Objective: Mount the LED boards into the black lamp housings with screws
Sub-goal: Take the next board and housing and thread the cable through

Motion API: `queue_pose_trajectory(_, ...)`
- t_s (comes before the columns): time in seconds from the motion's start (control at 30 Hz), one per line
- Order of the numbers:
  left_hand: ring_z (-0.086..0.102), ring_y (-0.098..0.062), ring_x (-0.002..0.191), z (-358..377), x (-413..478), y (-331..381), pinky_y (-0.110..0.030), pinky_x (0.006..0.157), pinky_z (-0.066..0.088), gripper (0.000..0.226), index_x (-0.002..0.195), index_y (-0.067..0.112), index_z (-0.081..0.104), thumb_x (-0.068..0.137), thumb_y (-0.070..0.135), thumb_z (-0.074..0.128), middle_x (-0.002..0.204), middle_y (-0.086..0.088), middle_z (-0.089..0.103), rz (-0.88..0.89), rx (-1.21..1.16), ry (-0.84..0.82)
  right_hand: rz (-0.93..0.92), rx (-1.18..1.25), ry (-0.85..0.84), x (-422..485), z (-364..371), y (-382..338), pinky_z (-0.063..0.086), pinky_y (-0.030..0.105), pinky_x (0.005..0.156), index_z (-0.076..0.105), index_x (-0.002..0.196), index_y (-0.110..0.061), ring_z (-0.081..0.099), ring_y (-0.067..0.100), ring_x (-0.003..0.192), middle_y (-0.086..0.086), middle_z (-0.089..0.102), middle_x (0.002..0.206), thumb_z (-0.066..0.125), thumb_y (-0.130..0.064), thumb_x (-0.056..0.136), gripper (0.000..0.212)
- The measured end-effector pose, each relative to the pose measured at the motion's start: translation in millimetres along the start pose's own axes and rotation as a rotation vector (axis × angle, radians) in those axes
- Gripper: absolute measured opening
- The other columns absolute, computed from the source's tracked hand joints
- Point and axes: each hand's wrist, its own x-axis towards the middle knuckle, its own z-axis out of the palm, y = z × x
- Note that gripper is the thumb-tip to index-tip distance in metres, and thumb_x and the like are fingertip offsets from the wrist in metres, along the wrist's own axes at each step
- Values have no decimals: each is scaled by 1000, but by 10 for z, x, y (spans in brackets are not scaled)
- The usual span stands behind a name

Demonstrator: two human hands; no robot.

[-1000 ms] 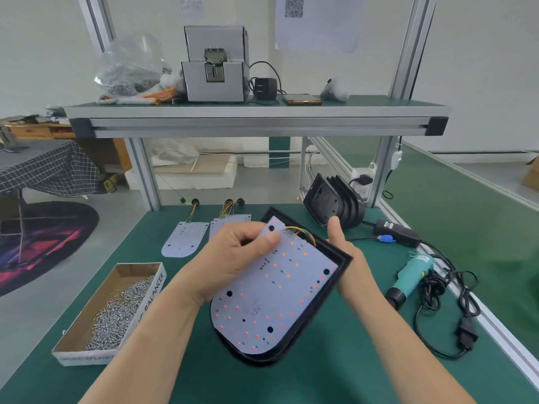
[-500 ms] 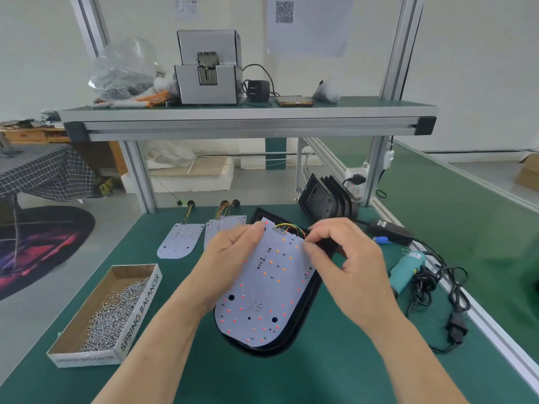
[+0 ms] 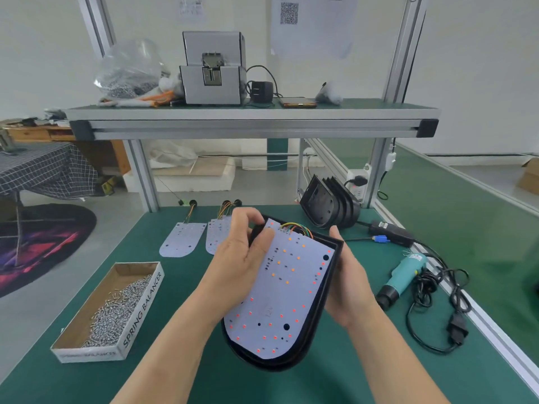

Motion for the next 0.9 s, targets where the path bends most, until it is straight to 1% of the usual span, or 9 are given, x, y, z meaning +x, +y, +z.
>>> queue_pose_trajectory(0.07, 33, -7, 51, -11, 1, -31, -17, 50, 34, 15, 108, 54, 35, 100, 47, 45, 62, 12, 41, -25, -3, 23, -69, -214, 104, -31, 75, -30, 53, 26, 76, 82, 86, -31, 73, 10, 97, -7, 78, 99, 39, -53, 102, 51)
queue_pose_trajectory(0.1, 33, -8, 50, -19, 1, -49, -18, 50, 33, 20, 113, 56, 33, 100, 47, 46, 60, 10, 41, -34, -1, 45, -216, -349, 191, -34, 75, -47, 51, 20, 71, 80, 85, -30, 70, 11, 102, -9, 76, 101, 39, -46, 106, 49)
queue_pose_trajectory(0.2, 32, -7, 45, -21, -9, -94, -17, 47, 32, 33, 128, 49, 31, 101, 44, 50, 51, 13, 38, -58, 22, 82, -909, -762, 312, -82, 39, -192, 42, 17, 90, 69, 87, -25, 54, 16, 118, -4, 59, 115, 54, -34, 97, 21)
queue_pose_trajectory(0.27, 32, -8, 46, 1, -9, -114, -17, 46, 32, 38, 133, 46, 32, 100, 44, 51, 53, 11, 37, -68, 30, 98, -1055, -1172, 199, -90, 42, -268, 31, 21, 104, 68, 82, -23, 45, 16, 126, -6, 56, 119, 65, -42, 89, 20)
queue_pose_trajectory(0.33, 33, -9, 47, 15, -2, -122, -18, 47, 33, 35, 132, 46, 36, 100, 44, 51, 54, 11, 37, -86, 3, 114, -968, -1465, 149, -115, 89, -280, 31, 32, 106, 68, 85, -20, 40, 17, 129, -5, 55, 123, 72, -52, 81, 32)
queue_pose_trajectory(0.43, 35, -10, 50, 18, 10, -92, -23, 50, 34, 30, 128, 51, 42, 100, 45, 51, 59, 11, 40, -101, -39, 117, -827, -1566, 114, -135, 97, -269, 34, 34, 102, 63, 91, -16, 36, 15, 127, -6, 53, 120, 83, -49, 75, 41)
queue_pose_trajectory(0.6, 54, -3, 67, 27, -15, -7, -19, 65, 45, 28, 127, 50, 53, 103, 50, 39, 78, 22, 61, -139, -44, 92, -546, -1250, 5, -126, 116, -362, 29, 0, 84, 57, 83, -20, 40, 6, 117, -11, 53, 112, 84, -26, 77, 28)
queue_pose_trajectory(0.8, 61, -28, 113, 94, -28, 44, -45, 102, 50, 38, 109, 32, 64, 104, 55, 35, 121, -7, 64, -375, -295, 12, -617, -1169, 4, -43, 126, -368, 30, 5, 89, 58, 83, -13, 46, 10, 118, -12, 55, 111, 75, -15, 85, 17)
queue_pose_trajectory(0.9, 66, -15, 115, 63, -42, 42, -36, 95, 54, 33, 109, 37, 69, 104, 52, 40, 117, 5, 72, -393, -424, -13, -663, -1091, 18, -27, 97, -328, 34, 7, 87, 57, 83, -9, 51, 11, 115, -10, 55, 107, 72, -11, 89, 16)
